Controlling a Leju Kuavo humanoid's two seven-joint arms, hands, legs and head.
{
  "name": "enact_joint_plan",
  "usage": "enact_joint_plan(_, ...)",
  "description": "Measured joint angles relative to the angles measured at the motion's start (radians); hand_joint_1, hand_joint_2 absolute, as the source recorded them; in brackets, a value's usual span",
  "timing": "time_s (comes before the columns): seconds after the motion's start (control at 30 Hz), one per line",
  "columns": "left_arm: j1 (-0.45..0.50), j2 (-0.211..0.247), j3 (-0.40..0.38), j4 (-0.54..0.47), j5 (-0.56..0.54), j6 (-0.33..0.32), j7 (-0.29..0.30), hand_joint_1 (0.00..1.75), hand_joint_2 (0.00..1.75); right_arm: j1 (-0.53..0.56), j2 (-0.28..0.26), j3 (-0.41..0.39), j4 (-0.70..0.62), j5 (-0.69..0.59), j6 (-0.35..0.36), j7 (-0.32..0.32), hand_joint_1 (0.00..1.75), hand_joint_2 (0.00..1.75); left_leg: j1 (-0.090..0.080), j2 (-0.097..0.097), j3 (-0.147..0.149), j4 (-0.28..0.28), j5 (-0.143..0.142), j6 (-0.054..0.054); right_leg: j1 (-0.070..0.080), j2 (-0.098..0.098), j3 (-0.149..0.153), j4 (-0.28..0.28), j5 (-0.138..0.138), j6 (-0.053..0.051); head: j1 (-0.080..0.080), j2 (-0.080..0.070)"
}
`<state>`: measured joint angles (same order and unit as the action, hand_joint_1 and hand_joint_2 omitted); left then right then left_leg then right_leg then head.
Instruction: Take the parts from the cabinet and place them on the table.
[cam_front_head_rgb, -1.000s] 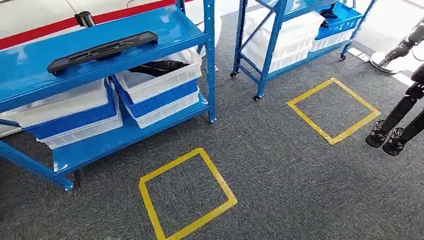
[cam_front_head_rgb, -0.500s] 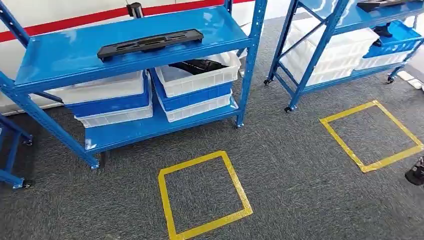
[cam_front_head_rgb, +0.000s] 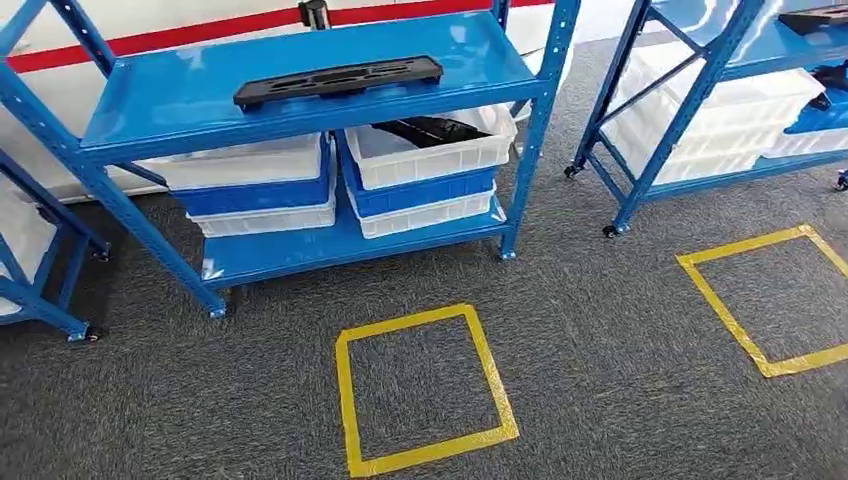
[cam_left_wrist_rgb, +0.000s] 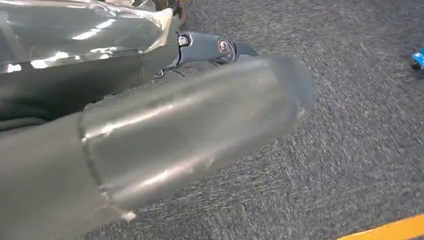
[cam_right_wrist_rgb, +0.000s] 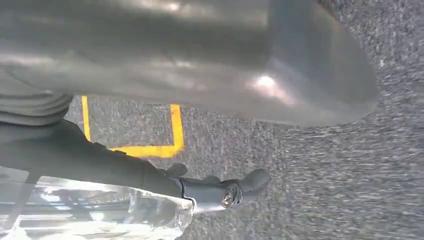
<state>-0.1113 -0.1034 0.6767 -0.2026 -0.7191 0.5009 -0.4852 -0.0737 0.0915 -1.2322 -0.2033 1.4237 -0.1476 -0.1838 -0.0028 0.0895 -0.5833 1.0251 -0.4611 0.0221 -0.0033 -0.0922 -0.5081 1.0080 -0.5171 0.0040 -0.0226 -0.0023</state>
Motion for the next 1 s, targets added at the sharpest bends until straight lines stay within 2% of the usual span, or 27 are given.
enact_joint_plan(0.03, -0.002, -0.001, -0.003, 0.000, -0.002, 0.000, 0.000, 0.00, 0.00, -0.001, 0.000, 0.000, 0.000, -0.002, 0.000, -0.001, 0.00, 0.00, -0.003, -0.018, -0.005, -0.001, 0.000, 0.002, -0.004, -0.007, 0.002, -0.003, -0.002, 0.004, -0.001, 0.000)
enact_joint_plan(0.1, -0.002, 0.002, -0.004, 0.000, -0.003, 0.000, 0.000, 0.00, 0.00, -0.001, 0.002, 0.000, 0.000, -0.003, 0.000, -0.002, 0.00, 0.00, -0.007, -0.041, -0.007, -0.003, 0.000, 0.009, -0.004, -0.030, 0.010, -0.012, -0.002, 0.012, 0.000, 0.000)
enact_joint_plan(0.13, -0.001, 0.002, -0.005, 0.000, -0.003, 0.000, 0.000, 0.00, 0.00, -0.002, 0.002, 0.000, 0.000, -0.003, 0.000, -0.004, 0.00, 0.00, 0.001, -0.056, 0.007, -0.020, 0.011, 0.019, 0.007, -0.032, 0.013, -0.010, -0.007, 0.021, -0.001, 0.000)
enact_joint_plan(0.17, 0.000, -0.001, -0.005, 0.000, -0.003, 0.000, 0.000, 0.00, 0.00, -0.003, 0.002, 0.000, 0.000, -0.003, -0.001, -0.005, 0.00, 0.00, 0.005, -0.064, 0.011, -0.028, 0.016, 0.022, -0.003, 0.011, 0.005, 0.011, -0.021, 0.022, 0.002, 0.000)
enact_joint_plan(0.2, -0.003, -0.001, -0.005, 0.000, -0.003, -0.001, 0.000, 0.00, 0.00, 0.000, 0.002, 0.000, 0.000, -0.003, -0.002, -0.007, 0.00, 0.00, 0.009, -0.073, 0.011, -0.031, 0.021, 0.030, -0.003, 0.054, -0.020, 0.067, -0.051, 0.014, 0.002, 0.000)
enact_joint_plan(0.23, -0.007, 0.000, -0.005, 0.000, -0.003, -0.002, 0.000, 0.00, 0.00, 0.001, 0.003, 0.000, 0.000, -0.003, -0.002, -0.008, 0.00, 0.00, 0.009, -0.086, 0.008, -0.031, 0.021, 0.031, -0.005, 0.076, -0.058, 0.142, -0.086, 0.008, 0.008, 0.000)
enact_joint_plan(0.27, -0.009, -0.001, -0.005, 0.000, -0.003, -0.002, 0.000, 0.00, 0.00, 0.004, 0.002, 0.000, 0.000, -0.003, -0.002, -0.008, 0.00, 0.00, 0.009, -0.101, 0.007, -0.031, 0.021, 0.031, -0.009, 0.084, -0.102, 0.229, -0.120, 0.007, 0.008, 0.000)
enact_joint_plan(0.3, -0.009, -0.002, -0.005, 0.000, -0.003, -0.003, 0.000, 0.00, 0.00, 0.006, 0.002, 0.000, 0.000, -0.003, -0.002, -0.008, 0.00, 0.00, 0.008, -0.116, 0.007, -0.030, 0.021, 0.031, -0.009, 0.087, -0.136, 0.292, -0.138, 0.010, 0.008, 0.000)
enact_joint_plan(0.33, -0.007, -0.002, -0.005, 0.000, -0.003, -0.003, 0.000, 0.00, 0.00, 0.008, 0.002, 0.000, 0.000, -0.003, -0.002, -0.008, 0.00, 0.00, 0.008, -0.132, 0.008, -0.030, 0.021, 0.031, -0.010, 0.088, -0.151, 0.311, -0.132, 0.018, 0.008, 0.000)
enact_joint_plan(0.37, -0.006, -0.002, -0.005, 0.000, -0.003, -0.003, 0.000, 0.00, 0.00, 0.008, 0.002, 0.000, 0.000, -0.002, -0.002, -0.008, 0.00, 0.00, 0.009, -0.146, 0.009, -0.029, 0.021, 0.030, -0.012, 0.088, -0.141, 0.277, -0.108, 0.030, 0.008, 0.000)
enact_joint_plan(0.43, -0.006, -0.004, -0.005, 0.000, -0.003, -0.003, 0.000, 0.00, 0.00, 0.007, 0.000, 0.000, 0.000, -0.001, -0.002, -0.008, 0.00, 0.00, 0.012, -0.174, 0.010, -0.024, 0.019, 0.026, -0.020, 0.100, -0.066, 0.103, -0.023, 0.054, 0.008, 0.000)
enact_joint_plan(0.47, -0.007, -0.004, -0.005, 0.000, -0.003, -0.003, 0.000, 0.00, 0.00, 0.007, -0.001, 0.000, 0.000, 0.000, -0.002, -0.009, 0.00, 0.00, 0.013, -0.185, 0.008, -0.017, 0.015, 0.020, -0.029, 0.133, -0.029, 0.018, 0.010, 0.062, 0.010, 0.000)
enact_joint_plan(0.5, -0.006, -0.003, -0.005, 0.000, -0.003, -0.003, 0.000, 0.00, 0.00, 0.006, 0.000, 0.000, 0.001, 0.001, -0.002, -0.009, 0.00, 0.00, 0.005, -0.195, 0.005, -0.009, 0.009, 0.009, -0.021, 0.140, -0.030, 0.007, 0.010, 0.048, 0.013, 0.000)
enact_joint_plan(0.53, -0.006, -0.002, -0.005, 0.000, -0.003, -0.003, 0.000, 0.00, 0.00, 0.005, 0.000, 0.000, 0.001, 0.003, -0.002, -0.009, 0.00, 0.00, 0.004, -0.200, 0.004, -0.008, 0.007, 0.006, -0.021, 0.127, -0.030, 0.004, 0.016, 0.037, 0.012, 0.000)
enact_joint_plan(0.6, -0.002, 0.000, -0.005, 0.000, -0.003, -0.003, 0.000, 0.00, 0.00, 0.000, 0.000, 0.000, 0.001, 0.004, -0.002, -0.008, 0.00, 0.00, 0.008, -0.210, 0.000, -0.013, 0.011, 0.000, -0.019, 0.117, -0.019, 0.005, 0.016, 0.026, 0.009, 0.000)
enact_joint_plan(0.63, 0.000, 0.002, -0.005, 0.000, -0.003, -0.003, 0.000, 0.00, 0.00, 0.000, 0.003, 0.000, 0.001, 0.004, -0.002, -0.008, 0.00, 0.00, 0.013, -0.217, -0.001, -0.010, 0.011, -0.004, -0.027, 0.108, -0.019, 0.002, 0.021, 0.017, 0.009, 0.000)
enact_joint_plan(0.67, 0.004, 0.001, -0.005, 0.000, -0.003, -0.003, 0.000, 0.00, 0.00, -0.001, 0.003, 0.000, 0.001, 0.005, -0.002, -0.008, 0.00, 0.00, 0.013, -0.177, -0.005, 0.005, 0.000, -0.008, -0.028, 0.101, -0.017, 0.000, 0.023, 0.012, 0.009, 0.000)
enact_joint_plan(0.7, 0.003, 0.001, -0.006, 0.000, -0.003, -0.003, -0.001, 0.00, 0.00, 0.000, 0.003, 0.000, 0.001, 0.006, -0.001, -0.009, 0.00, 0.00, 0.010, -0.132, -0.022, 0.044, -0.029, -0.012, -0.025, 0.095, -0.016, 0.000, 0.022, 0.003, 0.002, 0.000)
enact_joint_plan(0.73, 0.000, 0.001, -0.006, 0.000, -0.003, -0.003, -0.001, 0.00, 0.00, 0.002, 0.003, 0.000, 0.001, 0.006, -0.001, -0.008, 0.00, 0.00, 0.011, -0.109, -0.058, 0.117, -0.072, -0.017, -0.022, 0.085, -0.016, 0.000, 0.020, 0.000, -0.003, 0.000)
enact_joint_plan(0.77, -0.002, 0.001, -0.006, 0.000, -0.003, -0.003, -0.001, 0.00, 0.00, 0.005, 0.003, 0.000, 0.001, 0.006, -0.001, -0.008, 0.00, 0.00, 0.013, -0.100, -0.102, 0.203, -0.112, -0.020, -0.020, 0.073, -0.016, 0.000, 0.018, -0.003, -0.001, 0.000)
enact_joint_plan(0.8, -0.001, 0.001, -0.006, 0.000, -0.003, -0.003, -0.002, 0.00, 0.00, 0.007, 0.003, 0.000, 0.001, 0.006, -0.001, -0.008, 0.00, 0.00, 0.015, -0.096, -0.141, 0.278, -0.139, -0.023, -0.019, 0.065, -0.016, 0.000, 0.016, -0.005, -0.002, 0.000)
enact_joint_plan(0.83, 0.001, 0.001, -0.006, 0.000, -0.003, -0.003, -0.002, 0.00, 0.00, 0.007, 0.003, 0.000, 0.001, 0.006, -0.001, -0.008, 0.00, 0.00, 0.016, -0.093, -0.160, 0.311, -0.139, -0.023, -0.019, 0.057, -0.016, 0.000, 0.015, -0.007, -0.002, 0.000)
enact_joint_plan(0.87, 0.003, 0.001, -0.006, 0.000, -0.003, -0.003, -0.001, 0.00, 0.00, 0.006, 0.003, 0.000, 0.001, 0.006, -0.002, -0.007, 0.00, 0.00, 0.016, -0.092, -0.152, 0.288, -0.112, -0.022, -0.019, 0.050, -0.015, 0.000, 0.014, -0.007, -0.001, 0.000)
enact_joint_plan(0.9, 0.004, 0.001, -0.006, 0.000, -0.003, -0.003, -0.001, 0.00, 0.00, 0.005, 0.003, 0.000, 0.001, 0.006, -0.002, -0.005, 0.00, 0.00, 0.016, -0.091, -0.124, 0.232, -0.075, -0.020, -0.019, 0.046, -0.012, 0.000, 0.013, -0.008, -0.002, 0.000)
enact_joint_plan(0.93, 0.003, 0.002, -0.006, 0.000, -0.003, -0.003, -0.001, 0.00, 0.00, 0.004, 0.003, 0.000, 0.001, 0.005, -0.002, -0.005, 0.00, 0.00, 0.016, -0.086, -0.072, 0.131, -0.025, -0.016, -0.019, 0.041, -0.009, 0.000, 0.010, -0.006, -0.002, 0.000)
enact_joint_plan(0.97, 0.002, 0.003, -0.006, 0.000, -0.003, -0.003, -0.002, 0.00, 0.00, 0.004, 0.004, 0.000, 0.001, 0.005, -0.002, -0.004, 0.00, 0.00, 0.015, -0.075, -0.030, 0.053, 0.007, -0.010, -0.019, 0.040, -0.006, 0.000, 0.009, -0.006, -0.003, 0.000)
enact_joint_plan(1.0, 0.000, 0.004, -0.006, 0.000, -0.003, -0.003, -0.002, 0.00, 0.00, 0.003, 0.005, 0.000, 0.001, 0.005, -0.002, -0.004, 0.00, 0.00, 0.010, -0.058, -0.004, 0.003, 0.000, -0.006, -0.014, 0.038, -0.005, 0.001, 0.006, 0.000, -0.001, 0.000)
